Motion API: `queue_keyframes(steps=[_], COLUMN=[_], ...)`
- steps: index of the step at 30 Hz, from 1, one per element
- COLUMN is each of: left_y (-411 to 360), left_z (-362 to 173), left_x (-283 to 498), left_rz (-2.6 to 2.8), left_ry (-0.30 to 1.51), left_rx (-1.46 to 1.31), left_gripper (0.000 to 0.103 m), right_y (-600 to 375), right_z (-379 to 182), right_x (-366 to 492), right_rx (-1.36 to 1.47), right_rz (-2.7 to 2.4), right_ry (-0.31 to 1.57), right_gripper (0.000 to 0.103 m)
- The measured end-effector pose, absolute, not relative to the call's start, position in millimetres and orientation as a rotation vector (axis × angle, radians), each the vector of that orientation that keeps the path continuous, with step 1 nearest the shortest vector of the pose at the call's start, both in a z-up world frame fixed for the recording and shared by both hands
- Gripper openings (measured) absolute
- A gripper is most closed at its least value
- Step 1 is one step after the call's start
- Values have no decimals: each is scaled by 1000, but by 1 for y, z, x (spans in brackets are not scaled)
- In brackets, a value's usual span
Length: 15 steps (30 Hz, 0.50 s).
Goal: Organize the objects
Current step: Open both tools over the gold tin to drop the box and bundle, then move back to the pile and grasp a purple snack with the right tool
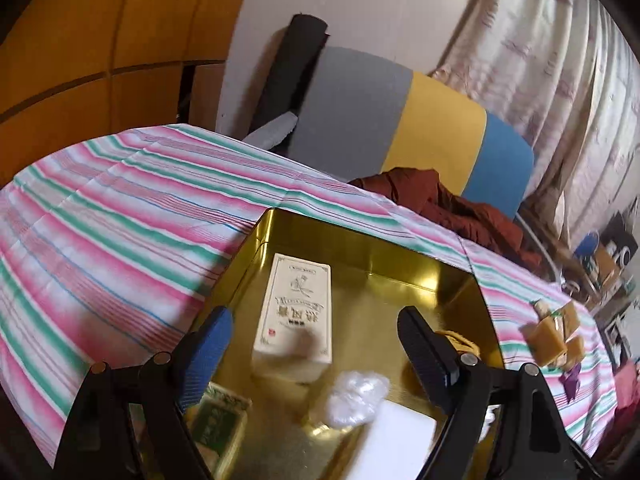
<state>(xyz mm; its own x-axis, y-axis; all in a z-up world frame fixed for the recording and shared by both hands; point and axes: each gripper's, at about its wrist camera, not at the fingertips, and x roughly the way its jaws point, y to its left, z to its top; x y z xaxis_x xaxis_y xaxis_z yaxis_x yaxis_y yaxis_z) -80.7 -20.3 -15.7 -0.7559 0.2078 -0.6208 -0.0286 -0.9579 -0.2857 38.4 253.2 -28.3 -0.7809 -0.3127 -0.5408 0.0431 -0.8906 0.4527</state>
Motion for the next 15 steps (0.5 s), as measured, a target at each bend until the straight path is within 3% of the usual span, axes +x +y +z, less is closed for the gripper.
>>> queue_keyframes(steps=[4,15], left_y=[-8,56], left_z=[-14,-6], left_x=[-65,-23], left_rz=[2789,2675], left_ry=[-395,-167], left_rx=[-1009,-903], left_gripper=[86,86], right_y=[259,279], right_z=[-31,-35], right_x=[39,43], right_rx=[942,954], right_rz=[-2730,-2767], right_ry=[-644,-687], right_gripper=[79,79])
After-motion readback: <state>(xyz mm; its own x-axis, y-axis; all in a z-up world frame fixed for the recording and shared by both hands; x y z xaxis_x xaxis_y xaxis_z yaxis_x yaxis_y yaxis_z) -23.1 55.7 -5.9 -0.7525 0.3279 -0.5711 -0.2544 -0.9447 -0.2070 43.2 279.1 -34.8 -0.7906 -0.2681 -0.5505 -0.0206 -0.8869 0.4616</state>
